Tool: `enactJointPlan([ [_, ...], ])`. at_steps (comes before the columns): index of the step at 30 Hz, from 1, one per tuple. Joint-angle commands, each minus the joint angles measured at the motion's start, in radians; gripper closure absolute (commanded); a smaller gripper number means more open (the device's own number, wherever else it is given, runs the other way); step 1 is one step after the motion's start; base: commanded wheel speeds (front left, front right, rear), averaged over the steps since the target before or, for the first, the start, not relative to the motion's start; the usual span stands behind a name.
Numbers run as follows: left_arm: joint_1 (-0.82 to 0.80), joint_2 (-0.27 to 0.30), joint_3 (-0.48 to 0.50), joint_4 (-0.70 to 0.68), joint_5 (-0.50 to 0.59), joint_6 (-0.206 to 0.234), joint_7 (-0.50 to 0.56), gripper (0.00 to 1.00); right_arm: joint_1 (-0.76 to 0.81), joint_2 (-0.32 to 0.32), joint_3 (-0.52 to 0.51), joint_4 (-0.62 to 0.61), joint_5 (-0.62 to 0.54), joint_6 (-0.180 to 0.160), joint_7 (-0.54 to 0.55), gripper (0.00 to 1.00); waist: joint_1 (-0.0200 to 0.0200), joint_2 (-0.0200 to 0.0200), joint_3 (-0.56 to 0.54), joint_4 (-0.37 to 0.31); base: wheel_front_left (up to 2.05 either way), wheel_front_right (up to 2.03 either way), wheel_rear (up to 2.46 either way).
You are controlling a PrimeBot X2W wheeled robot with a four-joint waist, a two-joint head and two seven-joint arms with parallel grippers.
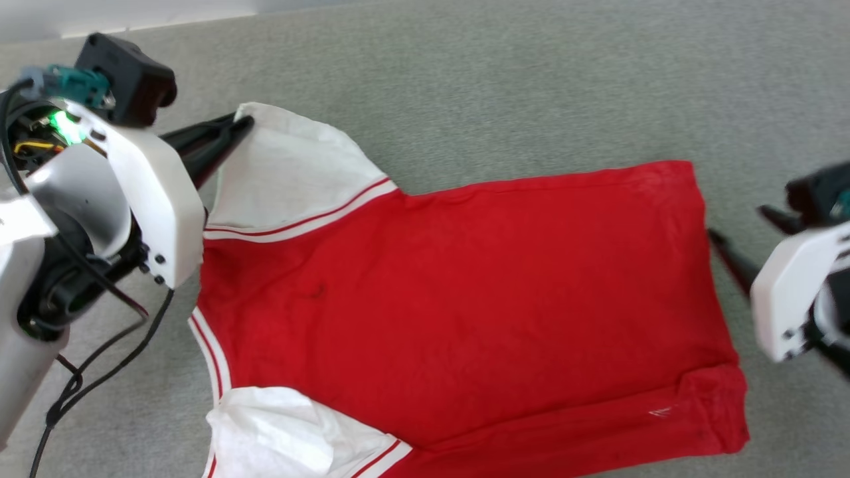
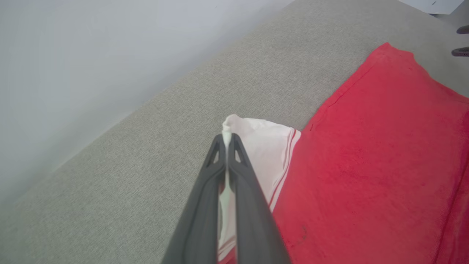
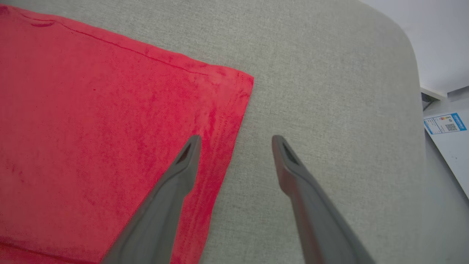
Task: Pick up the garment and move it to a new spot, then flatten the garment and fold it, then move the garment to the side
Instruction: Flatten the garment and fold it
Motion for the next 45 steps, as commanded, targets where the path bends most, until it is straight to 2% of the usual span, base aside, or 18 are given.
enactJointPlan([
  [1,0.018,0.005,0.001,-0.037,0.013,0.007,-0.012,1.00,-0.054,-0.029,-0.010,0.013,0.012,-0.001,0.084,0.00,0.0000,-0.0001,0.014,0.024,0.00,0.00,0.00],
  [5,0.036,0.014,0.000,-0.121,0.022,0.013,-0.024,1.00,-0.149,-0.065,-0.036,0.058,0.037,-0.001,0.219,0.00,0.0000,-0.0001,0.043,0.060,0.00,0.00,0.00],
  [10,0.051,0.012,-0.001,-0.208,0.033,0.026,-0.043,1.00,-0.238,-0.085,-0.028,0.136,0.018,-0.001,0.311,0.00,0.0000,-0.0001,0.083,0.107,0.00,0.00,0.00],
  [19,0.050,-0.018,-0.036,-0.292,0.071,0.031,-0.056,1.00,-0.292,-0.098,0.043,0.258,-0.010,-0.001,0.359,0.00,0.0000,-0.0001,0.128,0.176,0.00,0.00,0.00],
  [28,0.062,-0.038,-0.055,-0.272,0.067,0.024,-0.086,1.00,-0.215,-0.090,0.141,0.344,0.025,0.001,0.391,0.00,0.0000,-0.0001,0.132,0.212,0.00,0.00,0.00],
  [29,0.070,-0.043,-0.057,-0.265,0.062,0.025,-0.093,1.00,-0.195,-0.090,0.158,0.354,0.028,0.003,0.384,0.23,0.0000,-0.0001,0.126,0.215,0.00,0.00,0.00],
  [30,0.076,-0.047,-0.057,-0.255,0.058,0.025,-0.099,1.00,-0.182,-0.087,0.164,0.365,0.035,0.005,0.370,0.78,0.0000,-0.0001,0.121,0.218,0.00,0.00,0.00],
  [31,0.080,-0.050,-0.058,-0.246,0.055,0.027,-0.106,1.00,-0.175,-0.081,0.165,0.374,0.044,0.005,0.355,1.00,0.0000,-0.0001,0.115,0.218,0.00,0.00,0.00],
  [35,0.111,-0.053,-0.055,-0.215,0.039,0.029,-0.136,1.00,-0.206,-0.072,0.114,0.396,0.029,0.001,0.249,1.00,0.0000,-0.0001,0.086,0.212,0.00,0.00,0.00],
  [39,0.144,-0.038,-0.044,-0.183,0.031,0.033,-0.164,1.00,-0.229,-0.065,0.088,0.413,0.030,0.001,0.187,1.00,0.0000,-0.0001,0.036,0.201,0.00,0.00,0.00],
  [45,0.235,-0.028,-0.034,-0.147,0.019,0.061,-0.220,1.00,-0.196,-0.065,0.049,0.396,0.061,-0.001,0.094,1.00,0.0000,-0.0001,-0.072,0.186,0.00,0.00,0.00],
])
